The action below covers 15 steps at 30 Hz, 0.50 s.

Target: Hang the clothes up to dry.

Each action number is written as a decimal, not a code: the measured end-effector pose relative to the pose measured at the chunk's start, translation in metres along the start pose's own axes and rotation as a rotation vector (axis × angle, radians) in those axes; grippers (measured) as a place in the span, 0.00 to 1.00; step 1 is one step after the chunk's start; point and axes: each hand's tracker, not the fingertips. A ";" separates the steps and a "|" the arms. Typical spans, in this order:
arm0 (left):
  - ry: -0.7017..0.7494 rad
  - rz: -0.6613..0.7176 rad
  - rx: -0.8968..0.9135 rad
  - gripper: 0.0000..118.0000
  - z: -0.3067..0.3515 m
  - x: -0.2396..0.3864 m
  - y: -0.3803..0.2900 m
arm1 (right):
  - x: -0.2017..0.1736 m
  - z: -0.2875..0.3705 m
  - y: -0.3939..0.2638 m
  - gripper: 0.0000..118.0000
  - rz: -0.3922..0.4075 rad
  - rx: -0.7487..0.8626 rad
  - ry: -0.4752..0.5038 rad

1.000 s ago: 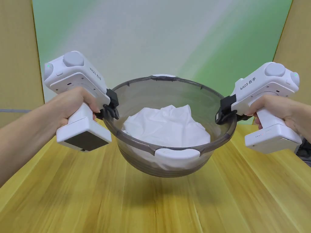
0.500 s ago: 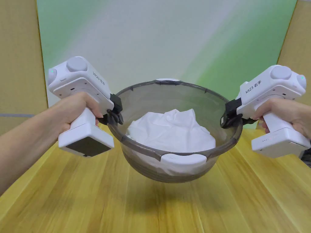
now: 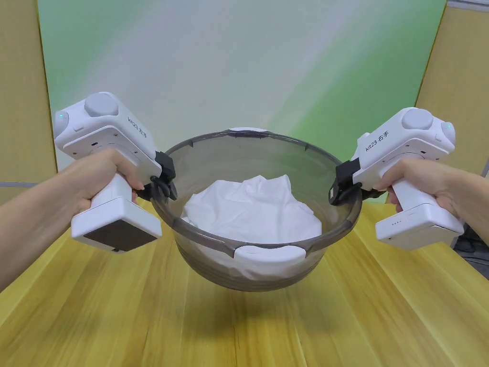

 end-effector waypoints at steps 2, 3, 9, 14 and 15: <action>-0.002 0.007 -0.002 0.11 -0.003 -0.002 -0.001 | -0.001 0.000 -0.001 0.07 0.000 -0.006 -0.002; 0.001 0.012 -0.003 0.11 -0.005 -0.002 -0.003 | -0.002 -0.004 -0.001 0.07 0.001 -0.003 -0.003; 0.016 0.008 -0.039 0.11 -0.036 -0.011 -0.010 | 0.016 -0.036 -0.012 0.07 -0.017 -0.042 -0.005; 0.051 0.017 -0.077 0.11 -0.075 -0.019 -0.021 | 0.038 -0.075 -0.027 0.07 -0.075 -0.102 -0.003; 0.051 0.019 -0.090 0.11 -0.081 -0.020 -0.023 | 0.042 -0.082 -0.028 0.07 -0.085 -0.100 -0.002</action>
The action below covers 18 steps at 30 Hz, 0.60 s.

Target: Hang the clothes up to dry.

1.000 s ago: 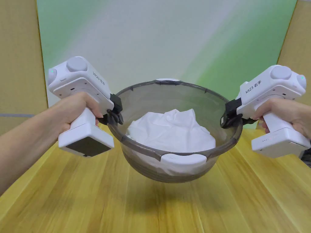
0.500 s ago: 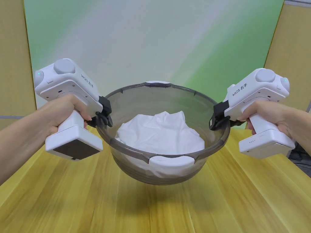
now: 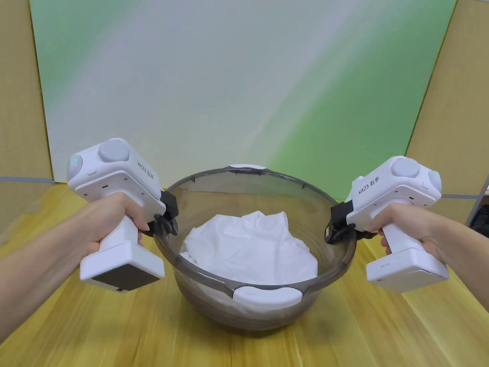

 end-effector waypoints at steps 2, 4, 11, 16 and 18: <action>0.008 0.015 -0.013 0.11 -0.011 -0.001 -0.002 | 0.007 -0.010 0.003 0.08 -0.010 -0.022 -0.003; 0.035 -0.005 0.016 0.11 -0.021 -0.002 -0.001 | 0.008 -0.017 0.004 0.08 0.000 -0.029 -0.011; 0.047 -0.005 0.002 0.10 -0.034 -0.004 0.003 | 0.016 -0.028 0.004 0.09 0.009 -0.023 0.009; 0.038 -0.026 0.024 0.10 -0.036 -0.004 0.004 | 0.022 -0.029 0.002 0.09 -0.035 -0.002 0.030; 0.040 -0.042 0.025 0.09 -0.035 -0.004 -0.002 | 0.026 -0.029 0.002 0.13 -0.041 0.009 0.048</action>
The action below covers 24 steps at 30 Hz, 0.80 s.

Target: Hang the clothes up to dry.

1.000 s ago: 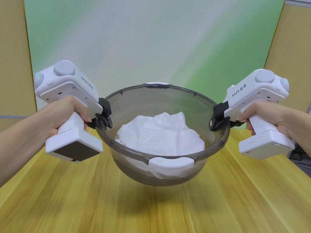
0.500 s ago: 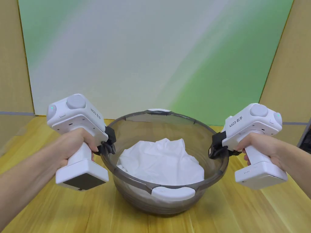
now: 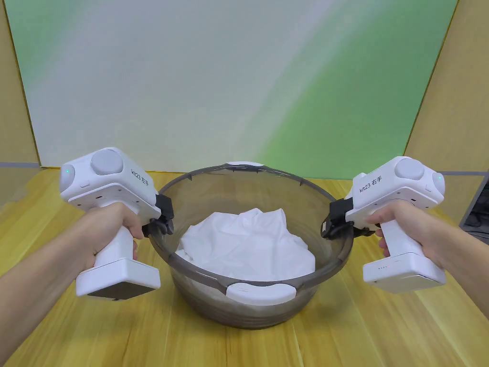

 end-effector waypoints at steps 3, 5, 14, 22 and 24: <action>-0.007 0.003 -0.007 0.09 0.000 -0.003 -0.002 | 0.001 0.000 0.000 0.86 0.018 0.055 -0.007; -0.007 0.001 -0.003 0.09 0.000 -0.003 -0.002 | -0.004 0.011 -0.010 0.98 0.038 0.189 -0.118; -0.006 -0.006 -0.001 0.10 -0.002 -0.003 -0.001 | -0.022 0.079 -0.098 0.06 0.318 1.077 -0.145; -0.035 -0.010 0.009 0.10 -0.003 -0.003 -0.002 | -0.016 0.069 -0.102 0.05 0.235 0.968 -0.176; -0.031 -0.009 0.008 0.10 -0.003 -0.004 -0.002 | -0.022 0.064 -0.102 0.05 0.320 0.966 -0.213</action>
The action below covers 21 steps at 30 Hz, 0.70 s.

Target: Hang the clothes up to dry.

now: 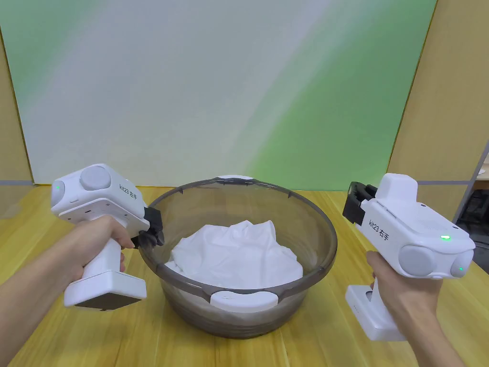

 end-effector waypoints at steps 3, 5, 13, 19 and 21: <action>-0.003 0.003 0.008 0.10 -0.006 -0.006 0.007 | 0.000 -0.008 0.003 0.05 -0.034 -0.065 0.048; 0.013 -0.007 0.022 0.12 -0.008 -0.005 0.006 | -0.007 -0.010 0.003 0.05 -0.014 -0.061 0.036; 0.114 -0.388 0.710 0.87 0.050 0.002 -0.061 | -0.023 0.000 -0.007 0.05 0.038 -0.004 0.006; 0.267 -0.347 0.910 0.87 0.051 -0.006 -0.081 | -0.031 -0.004 -0.007 0.05 -0.028 -0.018 0.074; 0.278 -0.304 0.903 0.81 0.045 -0.017 -0.083 | -0.036 -0.003 -0.006 0.05 0.011 -0.057 0.013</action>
